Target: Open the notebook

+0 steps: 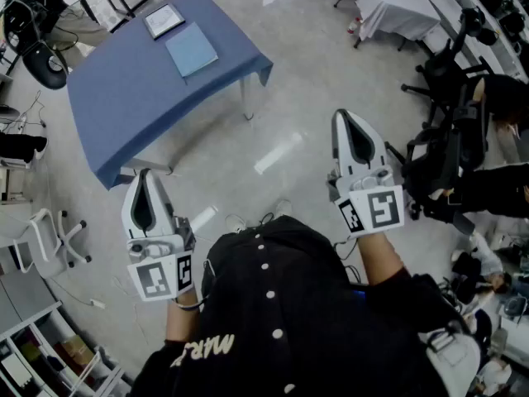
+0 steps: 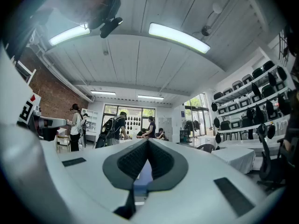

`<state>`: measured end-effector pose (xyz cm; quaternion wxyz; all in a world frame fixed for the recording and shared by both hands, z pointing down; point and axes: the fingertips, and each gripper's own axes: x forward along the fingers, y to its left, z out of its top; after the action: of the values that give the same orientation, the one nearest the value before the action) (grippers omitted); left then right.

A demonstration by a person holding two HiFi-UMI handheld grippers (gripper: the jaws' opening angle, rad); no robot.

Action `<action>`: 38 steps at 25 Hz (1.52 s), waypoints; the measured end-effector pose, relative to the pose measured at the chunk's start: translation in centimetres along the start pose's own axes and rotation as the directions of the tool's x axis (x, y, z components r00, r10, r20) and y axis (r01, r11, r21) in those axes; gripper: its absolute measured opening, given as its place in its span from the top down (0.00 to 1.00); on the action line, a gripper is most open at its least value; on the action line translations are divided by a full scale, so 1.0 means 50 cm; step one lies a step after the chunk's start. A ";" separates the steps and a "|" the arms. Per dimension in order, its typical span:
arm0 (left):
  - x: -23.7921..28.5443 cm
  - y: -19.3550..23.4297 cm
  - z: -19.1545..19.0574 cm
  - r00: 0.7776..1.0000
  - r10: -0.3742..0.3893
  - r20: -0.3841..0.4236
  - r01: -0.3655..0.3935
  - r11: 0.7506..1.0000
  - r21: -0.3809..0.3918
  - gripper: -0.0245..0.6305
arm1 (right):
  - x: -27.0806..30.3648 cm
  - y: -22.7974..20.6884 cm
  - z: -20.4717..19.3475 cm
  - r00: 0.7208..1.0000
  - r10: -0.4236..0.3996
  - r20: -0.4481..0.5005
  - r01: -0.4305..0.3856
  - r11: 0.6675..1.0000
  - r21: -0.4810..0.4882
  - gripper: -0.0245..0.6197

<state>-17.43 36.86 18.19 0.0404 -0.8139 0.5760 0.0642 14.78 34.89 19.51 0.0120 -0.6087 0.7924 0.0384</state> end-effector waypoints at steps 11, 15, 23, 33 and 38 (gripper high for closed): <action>-0.001 -0.003 -0.004 1.000 -0.004 -0.005 0.004 1.000 -0.007 0.96 | -0.008 -0.011 -0.004 0.999 -0.020 0.032 0.017 0.995 0.096 0.96; -0.001 -0.011 -0.013 1.000 0.001 -0.022 -0.001 1.000 -0.006 0.96 | -0.012 -0.018 -0.009 1.000 -0.016 0.023 0.014 0.996 0.093 0.96; 0.016 -0.043 -0.046 0.991 0.059 -0.120 -0.051 0.996 0.073 0.36 | -0.024 -0.052 -0.020 1.000 0.008 0.018 -0.010 0.996 0.094 0.96; 0.076 -0.107 -0.080 0.982 0.114 -0.153 -0.100 0.990 0.096 0.36 | 0.006 -0.137 -0.063 0.998 0.066 0.010 -0.067 0.993 0.100 0.96; 0.136 -0.090 -0.114 0.979 0.112 -0.173 -0.094 0.990 0.105 0.36 | 0.058 -0.165 -0.088 0.999 0.054 0.000 -0.053 0.993 0.108 0.96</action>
<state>-10.60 31.22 22.75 0.0245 -0.7826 0.6211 -0.0346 22.10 29.64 23.31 0.0425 -0.5858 0.8093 -0.0050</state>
